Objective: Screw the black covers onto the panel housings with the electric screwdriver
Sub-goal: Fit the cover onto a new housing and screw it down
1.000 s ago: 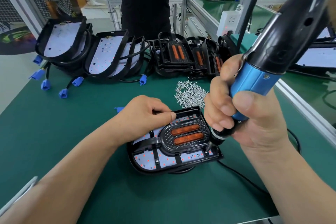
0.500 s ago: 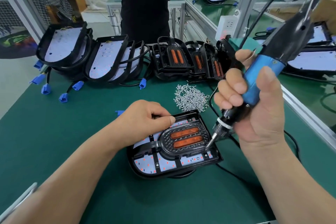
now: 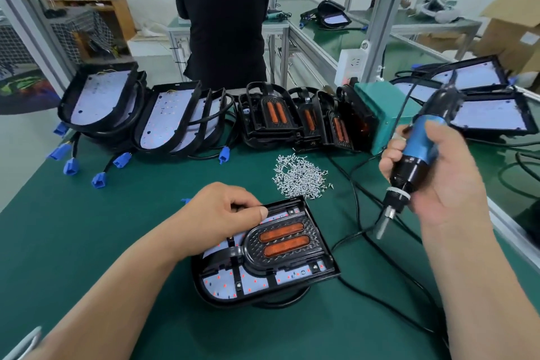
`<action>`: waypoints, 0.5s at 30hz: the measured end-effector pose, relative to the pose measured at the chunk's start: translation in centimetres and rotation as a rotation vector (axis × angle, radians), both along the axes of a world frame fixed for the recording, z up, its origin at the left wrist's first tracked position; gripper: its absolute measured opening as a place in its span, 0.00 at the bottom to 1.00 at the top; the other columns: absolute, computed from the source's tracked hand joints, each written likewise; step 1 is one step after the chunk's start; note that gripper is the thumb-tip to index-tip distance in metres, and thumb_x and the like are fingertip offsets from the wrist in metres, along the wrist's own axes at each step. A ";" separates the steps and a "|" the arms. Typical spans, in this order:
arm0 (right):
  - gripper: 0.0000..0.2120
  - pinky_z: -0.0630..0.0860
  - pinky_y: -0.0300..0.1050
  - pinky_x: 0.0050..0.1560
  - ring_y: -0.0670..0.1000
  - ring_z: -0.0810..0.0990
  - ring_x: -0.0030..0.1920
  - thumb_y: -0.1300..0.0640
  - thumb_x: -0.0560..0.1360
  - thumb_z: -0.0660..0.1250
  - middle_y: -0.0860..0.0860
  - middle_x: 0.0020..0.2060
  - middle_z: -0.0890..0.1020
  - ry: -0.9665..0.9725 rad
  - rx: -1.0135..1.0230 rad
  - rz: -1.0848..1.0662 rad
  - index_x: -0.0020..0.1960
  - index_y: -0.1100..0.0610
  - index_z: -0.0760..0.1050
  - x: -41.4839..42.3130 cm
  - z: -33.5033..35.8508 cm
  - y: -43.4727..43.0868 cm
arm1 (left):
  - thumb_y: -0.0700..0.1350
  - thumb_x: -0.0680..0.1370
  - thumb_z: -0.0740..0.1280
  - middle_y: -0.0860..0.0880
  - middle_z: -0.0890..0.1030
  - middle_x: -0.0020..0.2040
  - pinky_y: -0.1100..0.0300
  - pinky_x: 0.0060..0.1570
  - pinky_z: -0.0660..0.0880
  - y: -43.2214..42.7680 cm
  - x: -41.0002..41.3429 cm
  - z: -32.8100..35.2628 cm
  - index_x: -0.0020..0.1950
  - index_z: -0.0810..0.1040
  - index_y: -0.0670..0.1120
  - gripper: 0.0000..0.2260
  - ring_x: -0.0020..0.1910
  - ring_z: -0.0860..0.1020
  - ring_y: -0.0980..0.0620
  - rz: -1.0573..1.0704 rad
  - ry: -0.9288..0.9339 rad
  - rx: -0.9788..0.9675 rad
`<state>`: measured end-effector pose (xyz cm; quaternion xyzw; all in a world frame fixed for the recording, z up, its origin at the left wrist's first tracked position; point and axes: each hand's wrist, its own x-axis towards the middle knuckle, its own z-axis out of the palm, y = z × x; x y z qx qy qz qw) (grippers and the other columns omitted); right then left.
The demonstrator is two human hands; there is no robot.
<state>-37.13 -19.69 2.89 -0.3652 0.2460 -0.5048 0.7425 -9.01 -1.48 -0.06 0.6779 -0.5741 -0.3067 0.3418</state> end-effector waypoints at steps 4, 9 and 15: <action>0.12 0.83 0.52 0.34 0.57 0.80 0.32 0.52 0.81 0.70 0.57 0.37 0.80 0.409 -0.207 -0.019 0.57 0.60 0.78 -1.8 -0.1 -0.2 | 0.48 0.80 0.74 0.50 0.82 0.39 0.67 0.41 0.72 0.0 0.1 0.0 0.41 0.86 0.50 0.08 0.36 0.75 0.60 0.003 0.008 0.012; 0.13 0.80 0.49 0.38 0.50 0.87 0.34 0.40 0.75 0.75 0.49 0.37 0.86 1.154 -0.552 0.010 0.49 0.48 0.80 -2.8 -0.4 0.8 | 0.48 0.81 0.74 0.50 0.82 0.38 0.66 0.40 0.72 0.0 0.2 -0.1 0.41 0.86 0.50 0.08 0.35 0.75 0.60 -0.003 0.002 0.010; 0.23 0.68 0.49 0.34 0.48 0.77 0.35 0.32 0.72 0.71 0.47 0.33 0.78 1.661 -0.845 -0.037 0.41 0.49 0.68 -1.7 -2.3 1.4 | 0.50 0.81 0.73 0.45 0.82 0.41 0.63 0.40 0.72 0.0 0.5 -0.2 0.42 0.86 0.51 0.08 0.35 0.74 0.58 -0.003 -0.028 0.000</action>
